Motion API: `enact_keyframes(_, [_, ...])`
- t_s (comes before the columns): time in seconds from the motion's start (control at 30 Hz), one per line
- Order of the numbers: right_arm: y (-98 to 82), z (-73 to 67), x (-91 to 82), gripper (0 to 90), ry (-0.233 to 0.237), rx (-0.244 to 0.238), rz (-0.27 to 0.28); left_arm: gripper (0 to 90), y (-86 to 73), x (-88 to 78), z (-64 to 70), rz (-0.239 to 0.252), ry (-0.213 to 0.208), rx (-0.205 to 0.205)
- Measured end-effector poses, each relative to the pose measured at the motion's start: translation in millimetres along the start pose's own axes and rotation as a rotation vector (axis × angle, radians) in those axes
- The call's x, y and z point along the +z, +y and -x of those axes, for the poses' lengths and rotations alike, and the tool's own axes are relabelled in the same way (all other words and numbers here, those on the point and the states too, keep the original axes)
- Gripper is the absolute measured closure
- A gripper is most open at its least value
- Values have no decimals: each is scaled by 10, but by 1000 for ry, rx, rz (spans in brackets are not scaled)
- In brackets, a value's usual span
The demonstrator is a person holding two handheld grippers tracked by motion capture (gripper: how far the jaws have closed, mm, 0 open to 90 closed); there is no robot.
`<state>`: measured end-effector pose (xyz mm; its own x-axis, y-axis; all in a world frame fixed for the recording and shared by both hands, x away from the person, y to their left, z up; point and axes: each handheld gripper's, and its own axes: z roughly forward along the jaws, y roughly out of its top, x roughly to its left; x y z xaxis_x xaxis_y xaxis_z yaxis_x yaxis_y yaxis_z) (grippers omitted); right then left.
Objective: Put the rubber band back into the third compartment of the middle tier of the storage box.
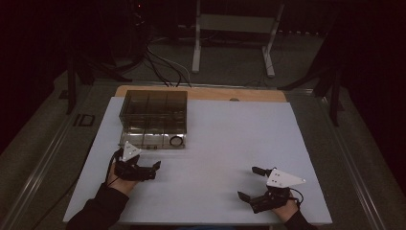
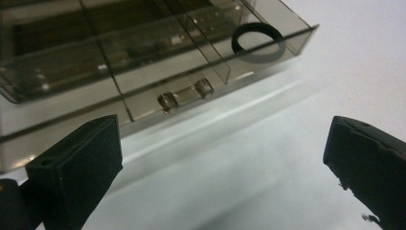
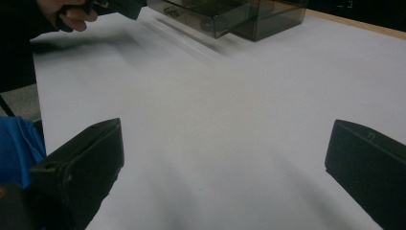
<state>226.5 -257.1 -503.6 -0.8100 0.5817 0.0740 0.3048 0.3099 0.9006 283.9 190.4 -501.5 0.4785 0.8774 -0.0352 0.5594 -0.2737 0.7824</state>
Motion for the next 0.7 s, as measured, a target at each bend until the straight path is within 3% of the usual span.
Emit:
enact_keyframes(0.33, [-1,5,-3,0,-4,-4,-1,20,-47,104,-5,-59,-1,-35])
enact_keyframes(0.5, [1,0,-6,0,-4,-4,-3,166,-68,103,-18,-63,5,-37])
enact_keyframes(0.6, [0,1,-6,0,-5,-6,-3,170,-70,107,-41,-69,-1,-51])
enact_keyframes(0.7, [1,-2,-7,0,-3,-6,-3,186,-75,112,-30,-78,0,-36])
